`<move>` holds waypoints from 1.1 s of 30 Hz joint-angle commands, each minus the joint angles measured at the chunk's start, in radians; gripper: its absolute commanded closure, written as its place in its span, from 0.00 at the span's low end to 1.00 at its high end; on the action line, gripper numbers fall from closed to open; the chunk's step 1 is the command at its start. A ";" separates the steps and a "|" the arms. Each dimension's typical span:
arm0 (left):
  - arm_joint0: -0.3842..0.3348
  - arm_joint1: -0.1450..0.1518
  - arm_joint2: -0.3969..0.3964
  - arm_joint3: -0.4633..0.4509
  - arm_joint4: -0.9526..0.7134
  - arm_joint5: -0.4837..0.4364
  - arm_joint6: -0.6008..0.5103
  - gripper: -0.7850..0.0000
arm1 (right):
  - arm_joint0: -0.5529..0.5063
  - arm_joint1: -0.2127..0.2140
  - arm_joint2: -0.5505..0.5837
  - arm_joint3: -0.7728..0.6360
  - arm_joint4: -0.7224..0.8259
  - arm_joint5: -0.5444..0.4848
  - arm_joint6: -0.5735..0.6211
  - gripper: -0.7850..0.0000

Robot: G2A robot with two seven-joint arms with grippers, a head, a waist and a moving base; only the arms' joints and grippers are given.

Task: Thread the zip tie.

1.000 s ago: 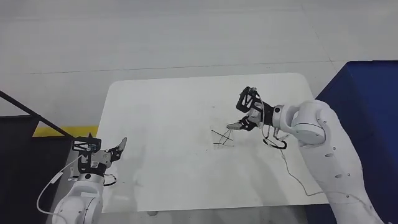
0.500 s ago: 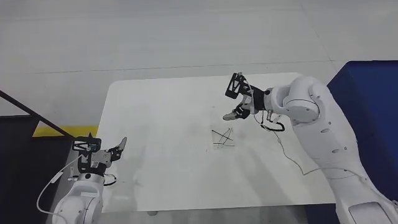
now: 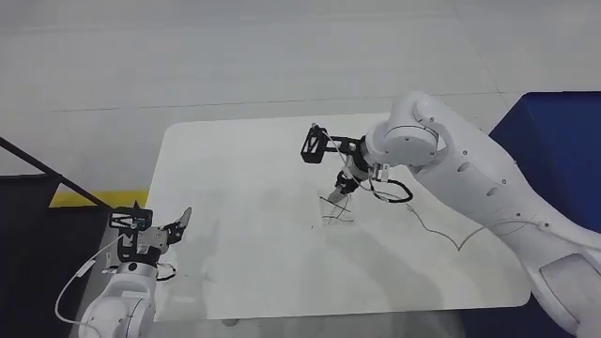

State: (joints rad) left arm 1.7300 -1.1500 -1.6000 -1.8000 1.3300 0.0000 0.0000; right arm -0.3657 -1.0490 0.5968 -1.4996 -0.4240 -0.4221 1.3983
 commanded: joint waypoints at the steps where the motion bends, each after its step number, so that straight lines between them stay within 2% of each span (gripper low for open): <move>1: 0.000 0.000 0.000 0.000 0.000 0.000 0.000 0.00 | -0.010 -0.001 -0.006 -0.002 0.010 -0.006 -0.006 0.00; 3: 0.000 0.000 0.000 0.000 0.000 0.000 0.000 0.00 | -0.025 -0.004 -0.037 0.021 0.021 -0.031 -0.031 0.34; 4: 0.000 0.000 0.000 0.000 0.000 0.000 0.000 0.00 | -0.022 -0.006 -0.050 0.032 0.029 -0.041 -0.041 0.32; 5: 0.000 0.000 0.000 0.000 0.000 0.000 0.000 0.00 | -0.019 -0.008 -0.062 0.042 0.045 -0.054 -0.054 0.44; 6: 0.000 0.000 0.000 0.000 0.000 0.000 0.000 0.00 | -0.012 -0.010 -0.080 0.050 0.059 -0.060 -0.061 0.52; 8: 0.000 0.000 0.000 0.000 0.000 0.000 0.000 0.00 | 0.005 -0.014 -0.131 0.070 0.089 -0.072 -0.072 0.53; 11: 0.000 0.000 0.000 0.000 0.000 0.000 0.000 0.00 | 0.043 -0.023 -0.218 0.118 0.148 -0.089 -0.089 0.49; 14: 0.000 0.000 0.000 0.000 0.000 0.000 0.000 0.00 | 0.096 -0.037 -0.315 0.160 0.192 -0.108 -0.108 0.53; 18: 0.000 0.000 0.000 0.000 0.000 0.000 0.000 0.00 | 0.158 -0.056 -0.425 0.225 0.235 -0.141 -0.141 0.55; 33: 0.000 0.000 0.000 0.000 0.000 0.000 0.000 0.00 | 0.101 -0.153 -0.427 0.408 0.148 -0.219 -0.218 0.55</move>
State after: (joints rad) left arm 1.7300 -1.1500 -1.6000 -1.8000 1.3300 0.0000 0.0000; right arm -0.2607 -1.1947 0.1700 -1.1045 -0.2613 -0.6399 1.1806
